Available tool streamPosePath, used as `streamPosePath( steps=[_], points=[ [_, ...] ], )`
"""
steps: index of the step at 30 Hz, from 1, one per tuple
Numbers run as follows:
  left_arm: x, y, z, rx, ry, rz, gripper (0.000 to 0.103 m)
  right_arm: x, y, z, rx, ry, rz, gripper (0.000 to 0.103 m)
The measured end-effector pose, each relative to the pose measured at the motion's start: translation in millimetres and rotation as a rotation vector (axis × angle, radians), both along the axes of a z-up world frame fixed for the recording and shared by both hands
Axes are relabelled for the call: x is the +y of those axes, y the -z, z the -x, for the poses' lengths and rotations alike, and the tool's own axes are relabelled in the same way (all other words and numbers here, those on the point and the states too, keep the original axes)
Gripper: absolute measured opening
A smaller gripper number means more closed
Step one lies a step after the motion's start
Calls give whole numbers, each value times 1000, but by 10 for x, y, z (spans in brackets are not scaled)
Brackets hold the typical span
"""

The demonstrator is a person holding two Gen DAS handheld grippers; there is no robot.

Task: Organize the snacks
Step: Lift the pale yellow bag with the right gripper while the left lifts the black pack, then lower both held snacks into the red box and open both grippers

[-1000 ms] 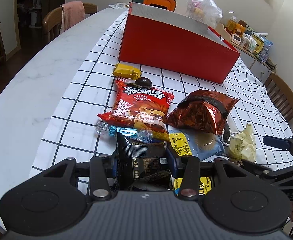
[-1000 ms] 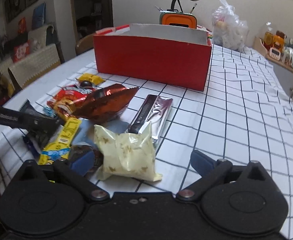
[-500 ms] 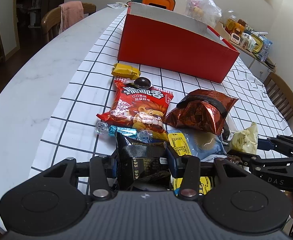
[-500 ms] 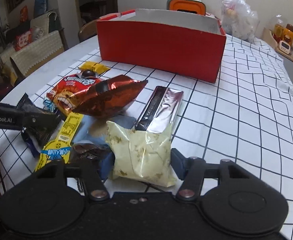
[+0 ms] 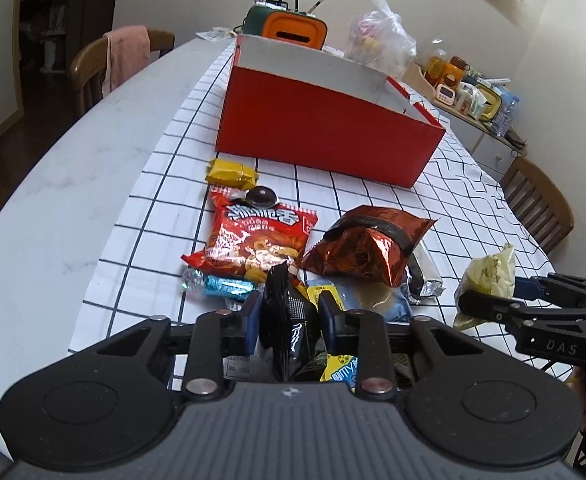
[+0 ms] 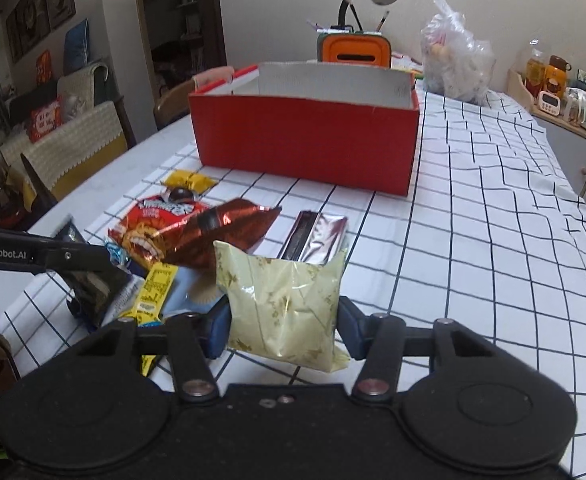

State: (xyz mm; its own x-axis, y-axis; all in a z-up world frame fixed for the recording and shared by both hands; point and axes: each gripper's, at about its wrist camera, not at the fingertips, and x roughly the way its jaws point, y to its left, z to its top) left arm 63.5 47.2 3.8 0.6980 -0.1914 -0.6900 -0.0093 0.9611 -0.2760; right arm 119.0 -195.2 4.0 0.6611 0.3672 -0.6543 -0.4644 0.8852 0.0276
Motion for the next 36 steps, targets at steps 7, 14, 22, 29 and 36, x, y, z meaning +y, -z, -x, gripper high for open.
streamPosePath(
  steps=[7,14,22,29,36],
  points=[
    [2,-60,8,-9,9,8,24,-15,-55,22,-10,5,-27,53],
    [24,-290,-53,-50,13,-2,24,-70,-258,-28,-53,20,-62,53],
    [-1,-899,-335,-192,-10,-91,24,-79,-653,-256,-135,40,-72,53],
    [-45,-1250,-895,-240,-33,-182,24,70,-987,-695,-193,64,-41,53],
    [-50,-1372,-1524,-286,-40,-232,24,276,-1213,-1299,-235,96,10,53]
  ],
)
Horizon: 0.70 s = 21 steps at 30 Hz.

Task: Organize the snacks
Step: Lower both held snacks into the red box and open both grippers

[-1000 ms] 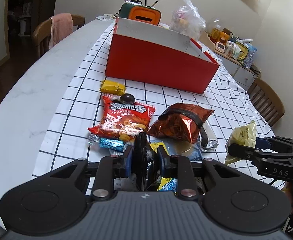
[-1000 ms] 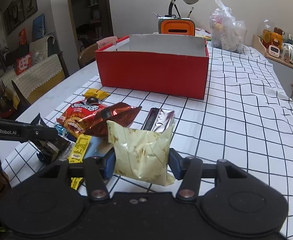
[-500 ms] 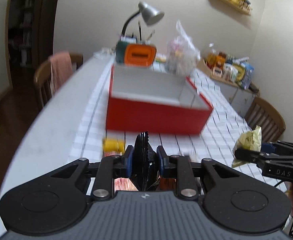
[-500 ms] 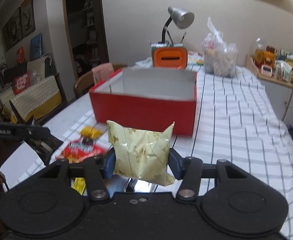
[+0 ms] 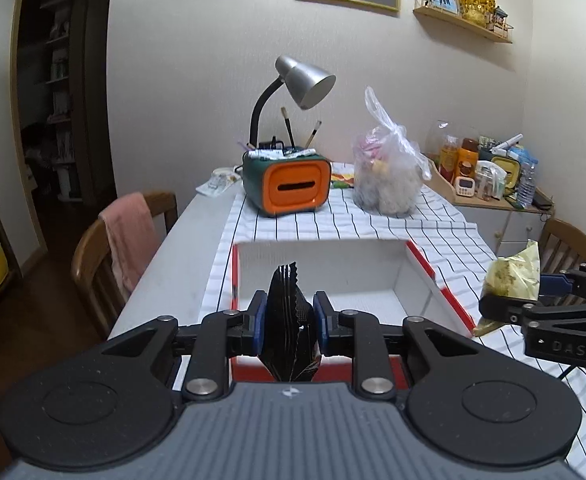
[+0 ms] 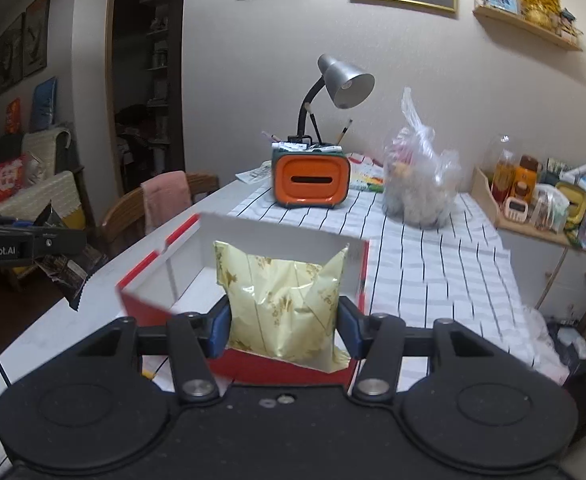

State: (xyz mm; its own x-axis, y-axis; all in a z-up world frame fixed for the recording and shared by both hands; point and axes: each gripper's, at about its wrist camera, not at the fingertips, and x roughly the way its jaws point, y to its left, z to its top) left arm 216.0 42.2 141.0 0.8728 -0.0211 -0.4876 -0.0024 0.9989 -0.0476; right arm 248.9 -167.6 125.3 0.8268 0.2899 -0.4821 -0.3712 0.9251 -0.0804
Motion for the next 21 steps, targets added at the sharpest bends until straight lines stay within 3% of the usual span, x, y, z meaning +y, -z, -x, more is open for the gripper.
streamPosePath(
  steps=[11,21],
  points=[
    [-61,340,-878,68,-15,-62,24,306,352,-1006,118,29,89,53],
    [-199,774,-1297,205,13,-128,24,504,752,-1446,252,2,131,53]
  ],
)
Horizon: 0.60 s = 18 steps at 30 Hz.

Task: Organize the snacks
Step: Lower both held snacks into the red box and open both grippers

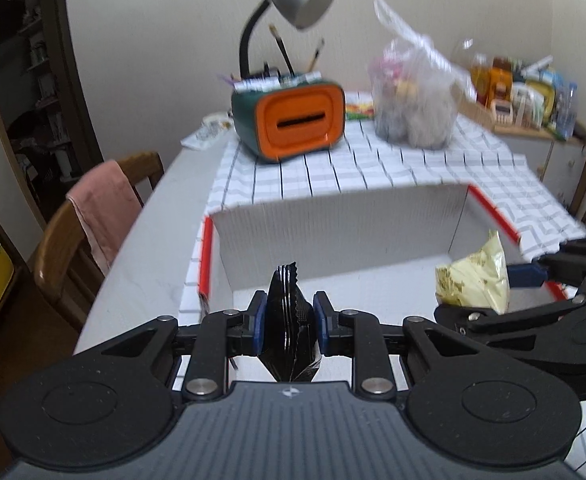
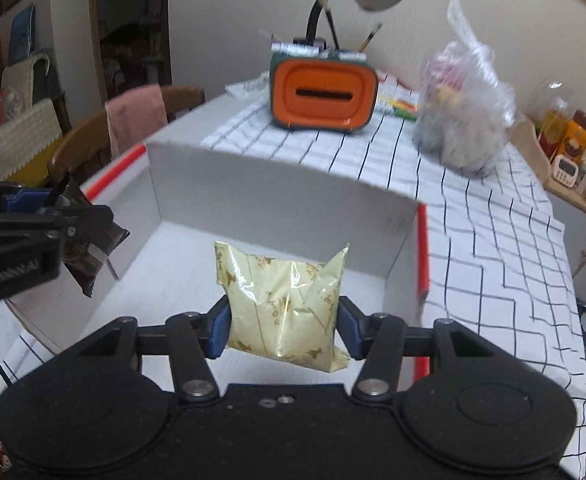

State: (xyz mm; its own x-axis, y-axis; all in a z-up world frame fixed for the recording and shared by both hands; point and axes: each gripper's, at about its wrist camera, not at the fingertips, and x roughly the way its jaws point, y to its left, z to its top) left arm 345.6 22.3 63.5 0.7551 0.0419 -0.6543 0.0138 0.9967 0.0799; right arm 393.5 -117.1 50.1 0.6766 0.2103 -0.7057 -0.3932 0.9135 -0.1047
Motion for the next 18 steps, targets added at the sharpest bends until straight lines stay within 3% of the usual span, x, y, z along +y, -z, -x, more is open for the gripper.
streamPosePath(
  steps=[10,12,14,16,18],
  points=[
    [-73,280,-121,97,24,-26,25,45,163,-67,59,-26,14,55],
    [-66,293,-109,100,23,-22,26,44,181,-57,60,-29,13,59],
    [-52,283,-94,96,20,-18,29,31,185,-65,61,-28,6,71],
    [-31,255,-67,90,15,-5,39,16,172,-49,50,-20,2,83],
    [-14,203,-42,78,9,5,49,-4,144,-19,38,-14,-3,84]
  ],
)
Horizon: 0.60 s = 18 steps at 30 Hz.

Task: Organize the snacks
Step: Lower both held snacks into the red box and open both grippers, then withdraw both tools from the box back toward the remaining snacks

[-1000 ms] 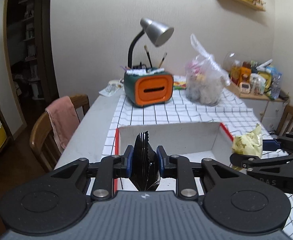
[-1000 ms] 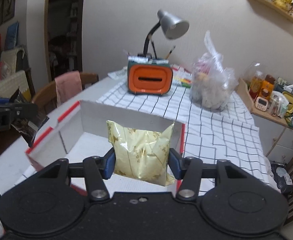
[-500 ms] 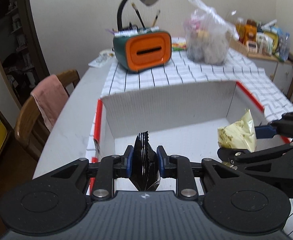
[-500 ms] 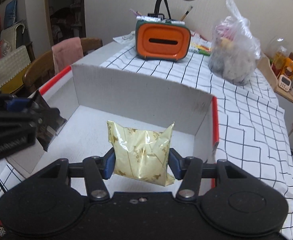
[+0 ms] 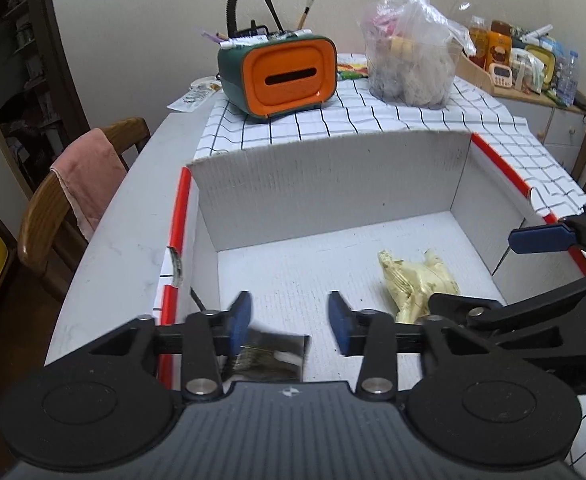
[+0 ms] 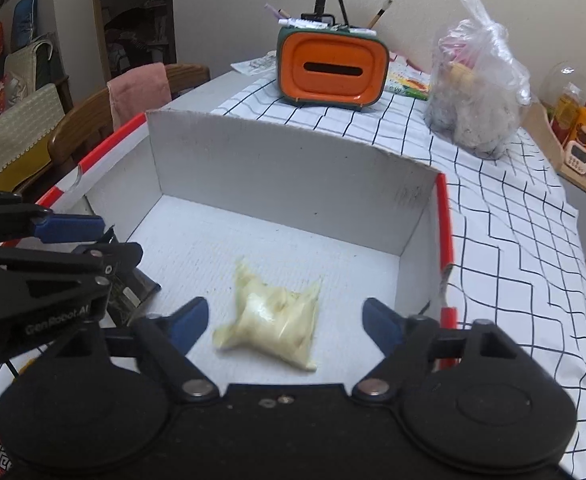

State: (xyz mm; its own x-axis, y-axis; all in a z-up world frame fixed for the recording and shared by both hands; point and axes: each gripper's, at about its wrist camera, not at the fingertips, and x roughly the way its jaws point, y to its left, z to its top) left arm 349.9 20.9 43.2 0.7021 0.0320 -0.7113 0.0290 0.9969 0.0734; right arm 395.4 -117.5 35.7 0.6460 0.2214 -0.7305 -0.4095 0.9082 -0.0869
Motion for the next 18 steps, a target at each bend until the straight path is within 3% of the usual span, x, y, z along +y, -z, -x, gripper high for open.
streamPosePath(
  steps=[4,9,12,18],
  points=[
    [42,-143,113,-35,-4,25,63,-66,-123,91,-23,7,-20,85],
    [44,-308,309,-73,9,34,69,-152,-347,296,-67,0,-52,87],
    [38,-412,444,-95,20,46,71,-217,-475,443,-90,-4,-80,95],
    [18,-583,766,-139,46,59,78,-311,-647,766,-127,-34,-109,95]
  ],
)
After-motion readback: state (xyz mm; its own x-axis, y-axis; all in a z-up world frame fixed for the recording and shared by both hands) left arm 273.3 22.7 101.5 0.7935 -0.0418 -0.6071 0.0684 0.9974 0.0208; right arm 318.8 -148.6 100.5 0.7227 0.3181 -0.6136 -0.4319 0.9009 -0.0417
